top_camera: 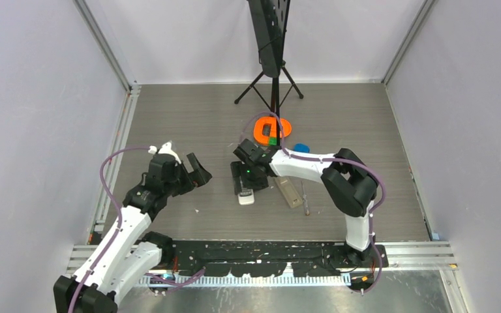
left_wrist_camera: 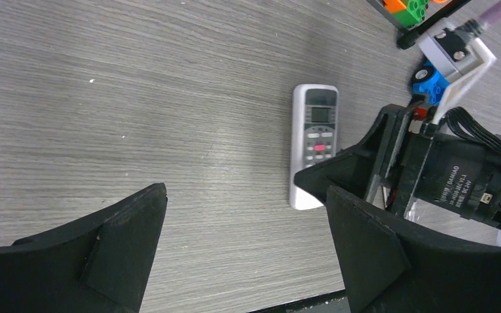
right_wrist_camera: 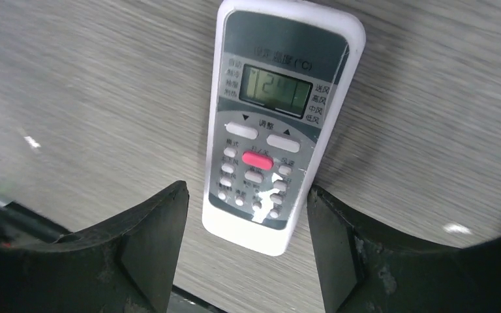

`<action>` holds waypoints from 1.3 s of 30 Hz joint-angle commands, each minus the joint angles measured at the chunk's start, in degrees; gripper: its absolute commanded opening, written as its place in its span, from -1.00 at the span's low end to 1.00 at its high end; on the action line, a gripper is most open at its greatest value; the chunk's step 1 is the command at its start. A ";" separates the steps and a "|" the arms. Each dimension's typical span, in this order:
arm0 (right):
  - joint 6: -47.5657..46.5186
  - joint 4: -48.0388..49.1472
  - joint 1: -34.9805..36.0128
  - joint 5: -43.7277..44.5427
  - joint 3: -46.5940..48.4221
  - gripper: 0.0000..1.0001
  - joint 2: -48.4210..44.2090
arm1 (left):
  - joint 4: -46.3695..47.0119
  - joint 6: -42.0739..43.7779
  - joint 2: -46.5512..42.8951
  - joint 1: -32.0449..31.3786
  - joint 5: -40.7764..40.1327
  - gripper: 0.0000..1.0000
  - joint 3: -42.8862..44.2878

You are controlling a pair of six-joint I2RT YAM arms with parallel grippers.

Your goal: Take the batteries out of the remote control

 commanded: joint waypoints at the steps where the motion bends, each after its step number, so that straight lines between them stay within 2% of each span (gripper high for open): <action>1: -1.41 3.67 0.99 -7.10 5.50 0.44 1.26 | -0.60 -0.89 -2.33 -0.17 -2.27 0.90 0.69; 3: -4.17 1.72 1.05 -1.58 4.79 0.49 -2.56 | -1.04 -0.64 -2.79 -0.17 -2.47 0.90 0.76; 8: -7.70 -4.35 0.45 22.39 -4.40 0.66 -14.88 | -0.34 -0.14 -2.55 -0.17 -1.00 0.91 0.13; 13: -8.02 -7.33 -1.19 29.73 -13.59 0.64 -25.72 | 5.45 1.47 0.64 -0.22 6.47 0.86 -0.50; 15: -6.97 -7.35 -1.72 29.78 -16.30 0.62 -28.94 | 7.56 2.14 3.72 -0.87 10.38 0.83 0.28; 17: -5.61 -7.31 -2.65 29.54 -18.35 0.58 -30.73 | 6.49 4.22 7.93 -4.37 9.85 0.82 2.55; 21: -4.39 -5.83 -5.81 25.48 -21.19 0.52 -29.99 | 5.30 7.01 16.08 -18.48 0.50 0.82 8.56; 23: -4.38 -3.90 -7.60 23.43 -22.05 0.44 -28.96 | 7.70 7.12 20.23 -25.33 -0.12 0.83 10.95; 27: -5.15 -1.33 -9.17 18.71 -22.78 0.39 -27.67 | 13.67 5.32 27.97 -34.04 0.33 0.82 14.35; 30: -6.34 -0.78 -9.34 18.20 -23.01 0.37 -27.24 | 19.17 0.29 32.26 -36.90 1.11 0.80 13.84; 34: -7.43 0.51 -10.17 16.57 -23.96 0.30 -27.24 | 28.19 -6.76 37.08 -37.39 3.17 0.73 9.17; 39: -7.27 3.47 -10.24 11.51 -25.11 0.27 -27.16 | 28.07 -9.03 41.03 -37.44 -0.43 0.70 7.95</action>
